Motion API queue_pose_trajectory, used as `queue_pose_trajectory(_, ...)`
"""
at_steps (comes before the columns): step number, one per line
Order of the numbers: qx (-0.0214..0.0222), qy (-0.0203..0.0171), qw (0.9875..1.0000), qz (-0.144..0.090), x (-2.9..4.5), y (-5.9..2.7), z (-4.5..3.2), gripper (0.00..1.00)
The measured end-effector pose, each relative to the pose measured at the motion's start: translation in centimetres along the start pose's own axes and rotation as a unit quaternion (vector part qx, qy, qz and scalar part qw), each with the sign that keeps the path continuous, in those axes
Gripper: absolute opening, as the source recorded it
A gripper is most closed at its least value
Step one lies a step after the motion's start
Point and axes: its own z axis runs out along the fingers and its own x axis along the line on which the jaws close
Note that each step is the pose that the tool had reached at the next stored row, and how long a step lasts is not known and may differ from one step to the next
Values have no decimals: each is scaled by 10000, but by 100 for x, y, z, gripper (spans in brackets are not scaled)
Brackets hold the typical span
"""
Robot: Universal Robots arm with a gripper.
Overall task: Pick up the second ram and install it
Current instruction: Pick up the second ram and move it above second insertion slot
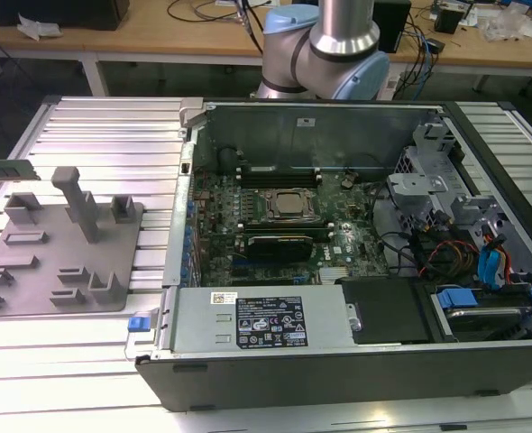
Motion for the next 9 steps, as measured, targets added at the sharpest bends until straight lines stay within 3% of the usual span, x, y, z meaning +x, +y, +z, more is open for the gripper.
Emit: queue_pose_trajectory(9,0,0,10000,0,2,-196,-9,9)
